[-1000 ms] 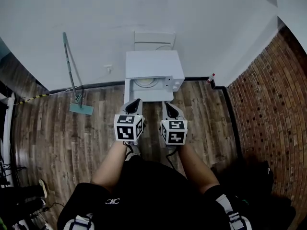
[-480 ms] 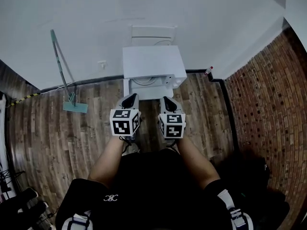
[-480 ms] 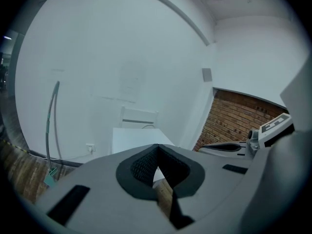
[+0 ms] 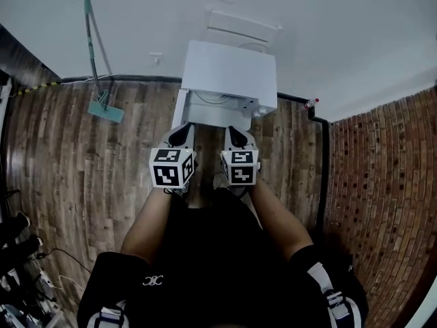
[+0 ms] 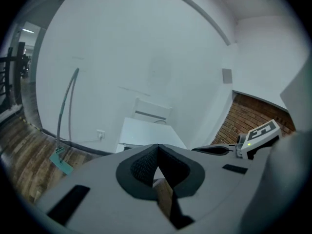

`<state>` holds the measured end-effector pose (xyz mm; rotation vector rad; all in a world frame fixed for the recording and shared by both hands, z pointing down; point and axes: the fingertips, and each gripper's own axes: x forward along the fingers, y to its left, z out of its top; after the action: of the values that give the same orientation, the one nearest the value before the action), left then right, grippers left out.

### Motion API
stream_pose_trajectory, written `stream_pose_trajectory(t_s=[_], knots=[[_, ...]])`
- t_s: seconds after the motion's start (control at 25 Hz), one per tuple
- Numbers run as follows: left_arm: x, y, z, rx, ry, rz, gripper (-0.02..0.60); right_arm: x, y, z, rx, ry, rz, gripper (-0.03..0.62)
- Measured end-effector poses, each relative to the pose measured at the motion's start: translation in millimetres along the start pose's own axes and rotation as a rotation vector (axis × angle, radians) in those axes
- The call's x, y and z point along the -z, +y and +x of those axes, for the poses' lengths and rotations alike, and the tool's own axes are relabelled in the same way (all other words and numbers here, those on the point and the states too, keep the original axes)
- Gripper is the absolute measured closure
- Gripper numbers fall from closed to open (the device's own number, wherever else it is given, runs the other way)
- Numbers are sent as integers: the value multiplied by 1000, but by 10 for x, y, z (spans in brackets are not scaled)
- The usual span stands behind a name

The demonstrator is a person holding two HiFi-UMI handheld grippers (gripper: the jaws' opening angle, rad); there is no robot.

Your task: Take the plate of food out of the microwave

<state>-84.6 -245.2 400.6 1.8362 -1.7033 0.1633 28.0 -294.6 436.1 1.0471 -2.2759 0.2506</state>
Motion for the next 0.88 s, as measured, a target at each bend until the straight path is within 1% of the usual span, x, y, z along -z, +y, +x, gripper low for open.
stream_pose_trajectory(t_s=[0.24, 0.32, 0.48, 0.6, 0.72, 0.88], knots=[[369, -32, 173, -129, 4, -100, 586, 258, -253, 443, -125, 61, -101, 586], [459, -32, 248, -165, -7, -134, 586, 327, -309, 643, -161, 69, -162, 586], [650, -14, 364, -228, -28, -190, 586, 534, -314, 1072, -224, 91, -321, 586], [800, 14, 507, -243, -27, -213, 586, 684, -268, 1390, -261, 101, -414, 586], [962, 74, 711, -246, -26, -220, 586, 842, -228, 1719, -297, 97, -485, 586], [1181, 332, 1026, -257, -44, -232, 586, 1027, -146, 2215, -327, 83, -572, 586]])
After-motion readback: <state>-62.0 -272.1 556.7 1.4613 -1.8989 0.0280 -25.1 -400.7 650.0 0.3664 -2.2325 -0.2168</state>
